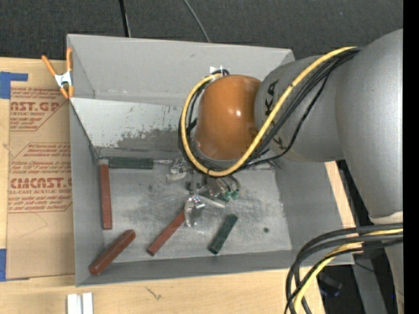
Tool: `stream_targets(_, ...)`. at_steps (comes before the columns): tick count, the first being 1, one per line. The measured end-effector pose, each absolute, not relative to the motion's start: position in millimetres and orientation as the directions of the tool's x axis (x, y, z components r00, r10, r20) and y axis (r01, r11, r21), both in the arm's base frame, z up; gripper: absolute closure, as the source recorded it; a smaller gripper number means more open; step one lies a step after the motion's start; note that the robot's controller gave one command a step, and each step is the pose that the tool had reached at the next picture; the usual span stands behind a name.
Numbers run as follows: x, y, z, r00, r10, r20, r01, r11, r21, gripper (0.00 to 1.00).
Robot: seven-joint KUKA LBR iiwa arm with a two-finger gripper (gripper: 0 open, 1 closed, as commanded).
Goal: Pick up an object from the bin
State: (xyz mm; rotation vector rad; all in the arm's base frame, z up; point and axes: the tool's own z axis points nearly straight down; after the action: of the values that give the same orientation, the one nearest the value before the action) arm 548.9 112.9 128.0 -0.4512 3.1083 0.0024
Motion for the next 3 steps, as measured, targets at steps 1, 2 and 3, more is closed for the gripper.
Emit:
stream_targets(1,549.1,113,128,-0.959,-0.284,-0.001,-0.284,0.959,0.001,0.00)
stream_targets(2,529.9,112,76,-0.853,-0.522,-0.009,-0.522,0.853,-0.001,1.00)
stream_targets(3,529.9,112,76,-0.853,-0.522,-0.009,-0.522,0.853,-0.001,1.00)
